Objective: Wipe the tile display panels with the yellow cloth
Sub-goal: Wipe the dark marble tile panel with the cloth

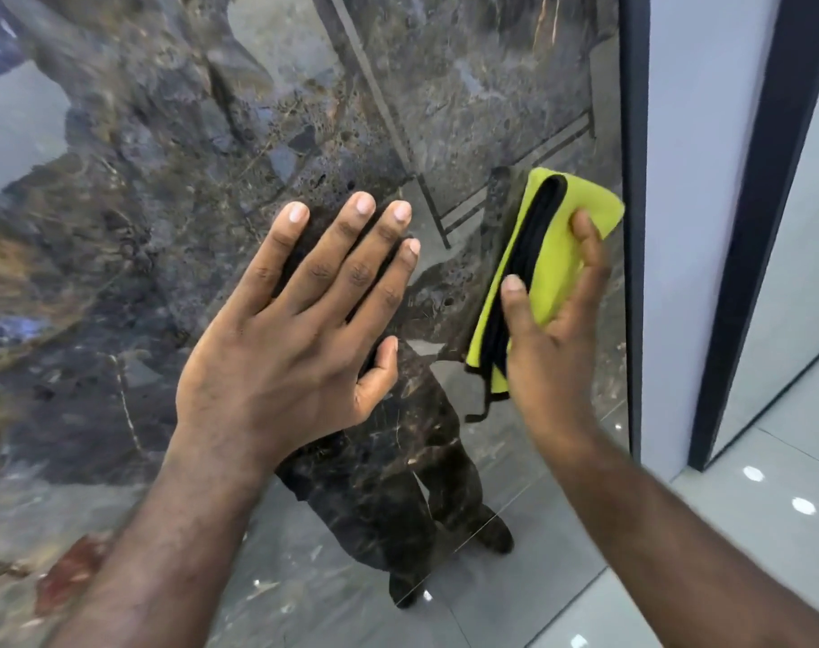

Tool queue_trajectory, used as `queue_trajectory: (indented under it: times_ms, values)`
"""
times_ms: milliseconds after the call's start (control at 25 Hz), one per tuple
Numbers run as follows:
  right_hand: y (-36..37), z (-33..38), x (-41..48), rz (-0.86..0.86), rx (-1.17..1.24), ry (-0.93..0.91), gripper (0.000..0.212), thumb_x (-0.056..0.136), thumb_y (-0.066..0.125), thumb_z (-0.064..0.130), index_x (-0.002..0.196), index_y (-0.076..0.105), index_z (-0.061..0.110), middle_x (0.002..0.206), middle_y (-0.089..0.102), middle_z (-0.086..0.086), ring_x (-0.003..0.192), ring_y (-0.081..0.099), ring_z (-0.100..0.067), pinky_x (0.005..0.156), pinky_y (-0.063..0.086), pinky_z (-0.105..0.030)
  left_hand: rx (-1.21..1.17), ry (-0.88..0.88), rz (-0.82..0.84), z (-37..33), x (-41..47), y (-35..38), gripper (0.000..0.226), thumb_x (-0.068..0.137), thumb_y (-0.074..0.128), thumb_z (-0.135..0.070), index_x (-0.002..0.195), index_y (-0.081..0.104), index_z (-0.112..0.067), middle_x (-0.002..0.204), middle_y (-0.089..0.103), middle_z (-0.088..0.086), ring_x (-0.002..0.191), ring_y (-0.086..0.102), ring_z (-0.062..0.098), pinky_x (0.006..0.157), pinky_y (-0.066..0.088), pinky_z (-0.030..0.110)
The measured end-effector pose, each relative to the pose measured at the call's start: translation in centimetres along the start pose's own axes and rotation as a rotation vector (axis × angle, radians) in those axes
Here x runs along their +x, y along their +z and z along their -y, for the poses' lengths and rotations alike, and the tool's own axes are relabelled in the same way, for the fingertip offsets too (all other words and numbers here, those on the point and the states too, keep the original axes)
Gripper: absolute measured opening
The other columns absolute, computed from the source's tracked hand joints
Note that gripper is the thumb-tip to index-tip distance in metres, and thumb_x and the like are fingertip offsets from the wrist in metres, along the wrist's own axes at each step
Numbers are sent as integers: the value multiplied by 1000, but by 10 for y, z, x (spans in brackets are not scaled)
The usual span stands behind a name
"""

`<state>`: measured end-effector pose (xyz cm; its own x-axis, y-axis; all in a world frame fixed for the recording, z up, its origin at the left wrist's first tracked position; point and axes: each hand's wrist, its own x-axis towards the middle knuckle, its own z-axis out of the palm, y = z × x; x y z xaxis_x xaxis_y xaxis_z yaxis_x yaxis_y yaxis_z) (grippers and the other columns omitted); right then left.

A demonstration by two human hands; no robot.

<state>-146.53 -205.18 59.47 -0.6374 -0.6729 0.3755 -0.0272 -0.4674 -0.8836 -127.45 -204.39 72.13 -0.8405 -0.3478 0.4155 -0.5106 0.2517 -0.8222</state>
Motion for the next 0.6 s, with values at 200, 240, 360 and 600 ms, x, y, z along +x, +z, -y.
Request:
queue_trajectory:
  times_ms: [200,240,360,600]
  values:
    - [-8,-38,-50,-107,-43,378,72,106,57,25,164,20,48,172,23,16,158,25,-9,129,26,-54,-24,-9,-20,-1,-1,-1,67,108,48,-39,167,39,-9,178,27,12,165,25,30,133,22,57]
    - [3,-25,-69,-35,-57,324,72,108,57,26,164,18,48,174,19,15,160,19,-10,130,23,-54,-29,-12,-33,-1,-1,-1,65,108,49,-38,166,42,-10,177,29,11,164,26,30,134,21,57]
    - [21,14,-56,124,-68,-72,69,109,57,17,167,24,34,178,9,4,164,4,-13,133,12,-36,-76,-79,-85,3,-7,-5,54,107,55,-35,156,58,-13,173,37,12,163,31,32,134,15,59]
    - [18,-7,-83,-30,-136,255,71,110,52,18,168,18,41,179,-4,6,163,-1,-8,133,15,-41,-121,-228,-39,25,-61,-26,56,105,59,-37,158,57,-19,176,30,12,164,25,35,134,9,62]
